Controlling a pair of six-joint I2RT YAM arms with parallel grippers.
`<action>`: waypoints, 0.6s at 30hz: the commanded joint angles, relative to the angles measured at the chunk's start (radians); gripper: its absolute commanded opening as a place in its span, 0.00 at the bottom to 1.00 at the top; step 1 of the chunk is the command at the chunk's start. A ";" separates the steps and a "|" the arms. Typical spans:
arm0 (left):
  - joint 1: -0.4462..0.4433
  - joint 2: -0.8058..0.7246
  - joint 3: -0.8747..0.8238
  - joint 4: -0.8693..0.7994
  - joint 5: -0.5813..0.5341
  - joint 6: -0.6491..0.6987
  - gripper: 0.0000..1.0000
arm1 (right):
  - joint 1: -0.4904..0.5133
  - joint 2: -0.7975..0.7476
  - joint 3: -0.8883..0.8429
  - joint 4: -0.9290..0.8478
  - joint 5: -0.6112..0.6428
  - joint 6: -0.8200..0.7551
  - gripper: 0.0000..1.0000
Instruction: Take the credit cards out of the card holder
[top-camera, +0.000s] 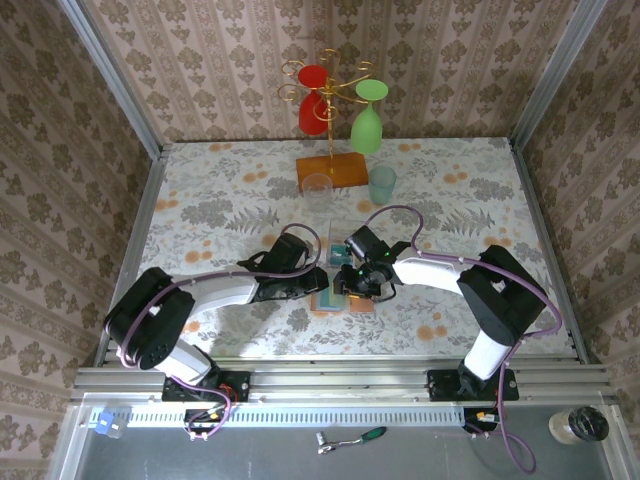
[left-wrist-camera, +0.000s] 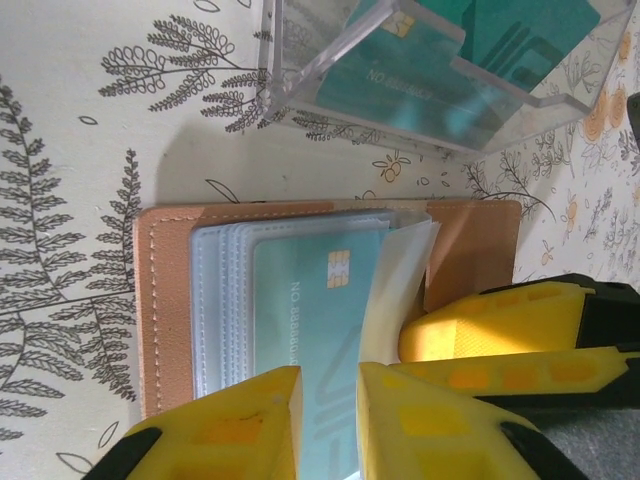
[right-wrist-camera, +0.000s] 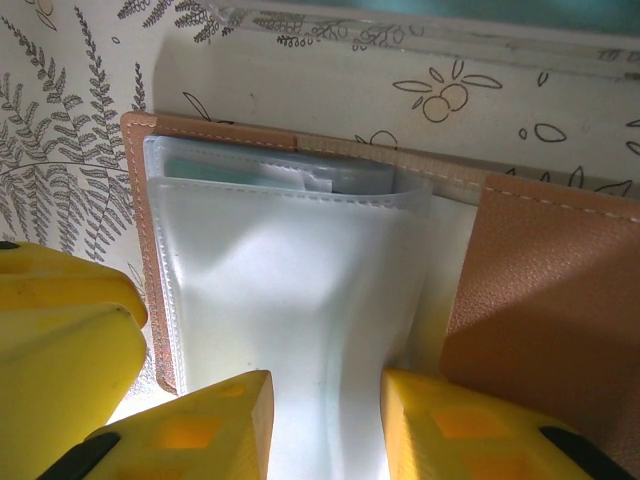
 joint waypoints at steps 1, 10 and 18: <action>0.007 0.013 -0.021 0.027 0.021 -0.016 0.24 | 0.005 -0.027 -0.014 -0.005 0.019 -0.004 0.34; 0.007 0.054 -0.039 0.107 0.064 -0.038 0.20 | 0.005 -0.029 -0.015 -0.001 0.018 -0.001 0.34; 0.007 0.048 -0.051 0.143 0.074 -0.057 0.18 | 0.005 -0.045 -0.020 0.001 0.022 -0.002 0.34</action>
